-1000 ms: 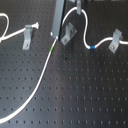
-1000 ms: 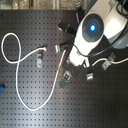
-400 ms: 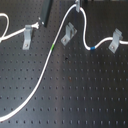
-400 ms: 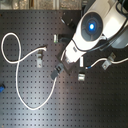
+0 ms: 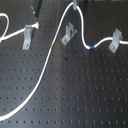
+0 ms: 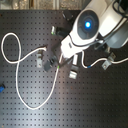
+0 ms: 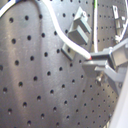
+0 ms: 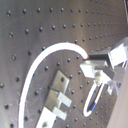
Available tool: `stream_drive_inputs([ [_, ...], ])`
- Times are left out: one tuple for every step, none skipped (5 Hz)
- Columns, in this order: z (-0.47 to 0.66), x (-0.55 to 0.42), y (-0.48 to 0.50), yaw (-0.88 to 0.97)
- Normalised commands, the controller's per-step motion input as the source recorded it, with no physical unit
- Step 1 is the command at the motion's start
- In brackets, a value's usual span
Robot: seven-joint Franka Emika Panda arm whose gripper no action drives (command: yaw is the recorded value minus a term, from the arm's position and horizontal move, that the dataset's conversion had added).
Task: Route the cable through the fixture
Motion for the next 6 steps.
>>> stream_drive_inputs([
  [0.00, 0.022, 0.401, 0.51],
  [0.05, 0.304, 0.230, 0.42],
  [0.07, 0.466, 0.045, 0.19],
  [0.09, 0.278, 0.003, 0.15],
  [0.05, -0.062, 0.114, 0.00],
  [0.04, -0.120, 0.304, -0.25],
])
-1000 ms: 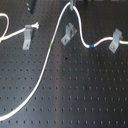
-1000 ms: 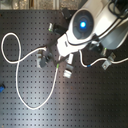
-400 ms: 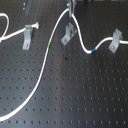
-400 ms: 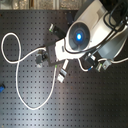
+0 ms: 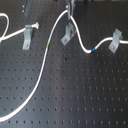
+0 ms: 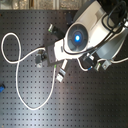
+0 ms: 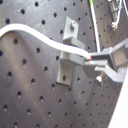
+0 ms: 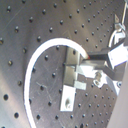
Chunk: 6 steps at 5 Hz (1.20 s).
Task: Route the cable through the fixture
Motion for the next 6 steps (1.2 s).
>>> stream_drive_inputs([
  [0.11, -0.064, 0.252, -0.15],
  [0.02, 0.111, 0.159, 0.00],
  [0.09, 0.302, 0.031, 0.28],
  [0.10, 0.162, -0.080, 0.26],
  [0.11, -0.016, -0.012, 0.00],
  [0.06, -0.151, 0.008, -0.13],
])
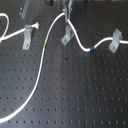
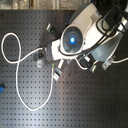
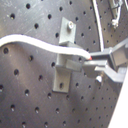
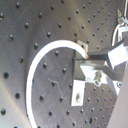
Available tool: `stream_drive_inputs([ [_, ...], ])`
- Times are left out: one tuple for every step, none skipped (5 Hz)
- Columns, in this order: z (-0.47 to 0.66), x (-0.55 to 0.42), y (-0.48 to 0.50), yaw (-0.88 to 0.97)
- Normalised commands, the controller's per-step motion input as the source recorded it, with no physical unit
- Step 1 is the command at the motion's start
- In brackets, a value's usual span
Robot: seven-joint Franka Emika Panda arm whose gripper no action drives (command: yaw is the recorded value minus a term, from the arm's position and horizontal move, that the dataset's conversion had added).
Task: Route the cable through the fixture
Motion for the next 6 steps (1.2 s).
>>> stream_drive_inputs([
  [0.09, -0.147, 0.040, -0.27],
  [0.08, -0.038, 0.120, -0.29],
  [0.17, 0.118, 0.069, -0.08],
  [0.36, 0.138, 0.111, -0.05],
  [0.48, 0.103, 0.066, -0.09],
  [0.46, -0.007, 0.032, -0.18],
])
